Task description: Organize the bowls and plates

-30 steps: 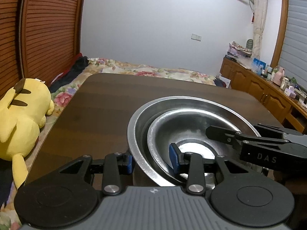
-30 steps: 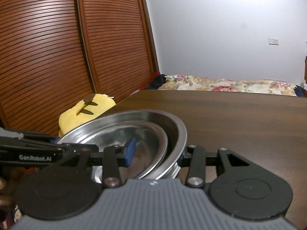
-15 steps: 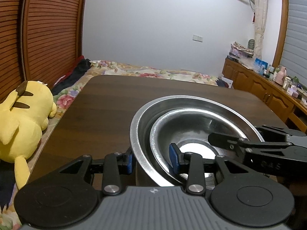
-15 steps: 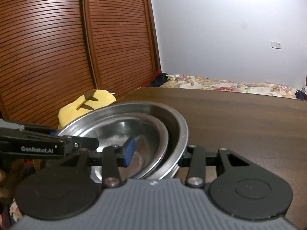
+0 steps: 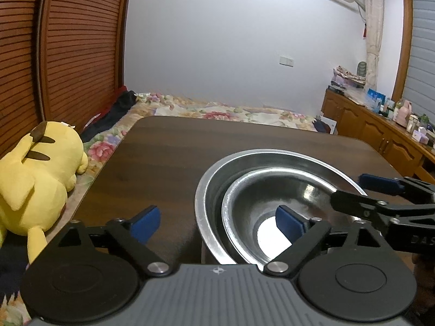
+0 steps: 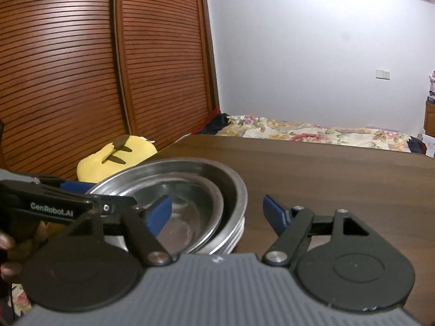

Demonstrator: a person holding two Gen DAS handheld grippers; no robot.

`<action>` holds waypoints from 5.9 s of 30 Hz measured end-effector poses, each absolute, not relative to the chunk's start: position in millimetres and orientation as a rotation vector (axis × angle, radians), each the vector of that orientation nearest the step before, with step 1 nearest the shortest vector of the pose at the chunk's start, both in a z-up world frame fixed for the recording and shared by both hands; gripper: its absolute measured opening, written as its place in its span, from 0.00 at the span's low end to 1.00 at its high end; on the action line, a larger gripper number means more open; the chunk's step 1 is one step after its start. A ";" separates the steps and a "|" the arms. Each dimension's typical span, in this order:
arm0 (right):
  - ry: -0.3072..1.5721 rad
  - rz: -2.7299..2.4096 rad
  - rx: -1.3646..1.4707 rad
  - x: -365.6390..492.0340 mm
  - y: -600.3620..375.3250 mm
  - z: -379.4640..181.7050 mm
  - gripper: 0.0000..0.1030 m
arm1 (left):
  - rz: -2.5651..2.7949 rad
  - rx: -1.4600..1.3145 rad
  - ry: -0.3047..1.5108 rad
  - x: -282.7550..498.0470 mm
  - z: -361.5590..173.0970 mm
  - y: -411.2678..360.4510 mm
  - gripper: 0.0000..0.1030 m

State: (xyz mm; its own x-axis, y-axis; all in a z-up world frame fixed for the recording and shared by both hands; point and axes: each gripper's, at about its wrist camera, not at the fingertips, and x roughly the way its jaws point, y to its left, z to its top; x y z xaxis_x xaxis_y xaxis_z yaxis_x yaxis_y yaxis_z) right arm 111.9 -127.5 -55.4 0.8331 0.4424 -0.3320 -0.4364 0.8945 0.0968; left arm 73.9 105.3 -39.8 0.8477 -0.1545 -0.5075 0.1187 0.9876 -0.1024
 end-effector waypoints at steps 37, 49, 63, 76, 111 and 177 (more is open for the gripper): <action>0.240 0.172 0.018 59.1 -202.0 4.5 1.00 | -0.155 0.064 0.390 53.6 22.5 31.5 1.00; 0.251 0.089 0.005 43.9 -203.1 -0.2 1.00 | -0.137 0.079 0.356 24.5 40.9 22.8 1.00; 0.306 0.115 0.051 34.3 -203.0 -13.1 1.00 | -0.106 0.088 0.379 7.8 19.2 32.6 1.00; 0.329 0.109 0.087 28.4 -202.7 -42.2 1.00 | -0.066 0.046 0.420 -1.7 -14.0 40.0 1.00; 0.352 0.088 0.094 32.0 -203.3 -60.2 1.00 | -0.078 0.044 0.439 -3.6 -29.2 35.2 1.00; 0.354 0.078 0.105 30.3 -206.5 -58.3 1.00 | -0.075 0.047 0.439 -2.4 -25.6 37.6 1.00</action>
State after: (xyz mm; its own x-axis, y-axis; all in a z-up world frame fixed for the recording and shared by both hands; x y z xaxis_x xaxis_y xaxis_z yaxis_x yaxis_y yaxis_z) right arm 30.3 -206.5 -58.3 0.9350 0.0947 -0.3418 -0.0580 0.9916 0.1160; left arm -2.4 37.6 -25.6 0.9023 -0.0628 -0.4265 0.0830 0.9961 0.0290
